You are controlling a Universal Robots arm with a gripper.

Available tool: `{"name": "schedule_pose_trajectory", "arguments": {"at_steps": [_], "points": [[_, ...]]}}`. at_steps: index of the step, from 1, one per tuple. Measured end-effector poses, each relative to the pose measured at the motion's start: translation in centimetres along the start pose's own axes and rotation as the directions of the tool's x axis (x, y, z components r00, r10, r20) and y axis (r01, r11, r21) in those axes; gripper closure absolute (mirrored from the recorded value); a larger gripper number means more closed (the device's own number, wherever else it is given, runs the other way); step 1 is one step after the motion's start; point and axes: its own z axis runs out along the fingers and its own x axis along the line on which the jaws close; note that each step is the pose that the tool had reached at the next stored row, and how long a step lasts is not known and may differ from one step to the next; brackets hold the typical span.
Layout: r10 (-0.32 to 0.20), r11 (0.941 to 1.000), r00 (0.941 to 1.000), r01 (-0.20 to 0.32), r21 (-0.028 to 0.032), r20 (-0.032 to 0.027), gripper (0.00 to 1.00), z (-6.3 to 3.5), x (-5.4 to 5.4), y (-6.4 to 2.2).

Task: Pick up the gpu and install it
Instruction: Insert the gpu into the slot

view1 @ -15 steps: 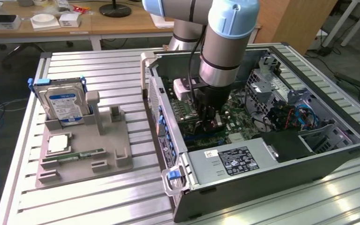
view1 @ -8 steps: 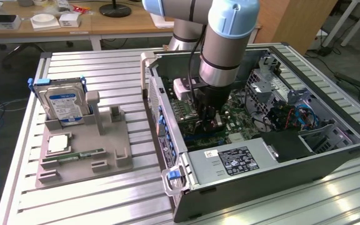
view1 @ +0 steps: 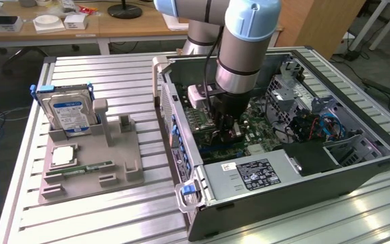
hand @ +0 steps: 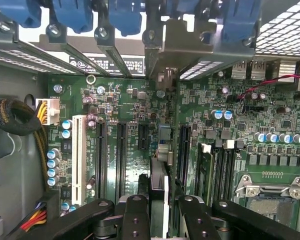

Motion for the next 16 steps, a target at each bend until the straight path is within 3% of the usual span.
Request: {"name": "schedule_pose_trajectory", "arguments": {"at_steps": [4,16], "points": [[0.0,0.9999,1.0,0.0,0.0113,-0.0004,0.73,0.0,0.0,0.03],[0.0,0.9999,1.0,0.0,0.0119,-0.0004,0.73,0.0,-0.01,0.39]]}}
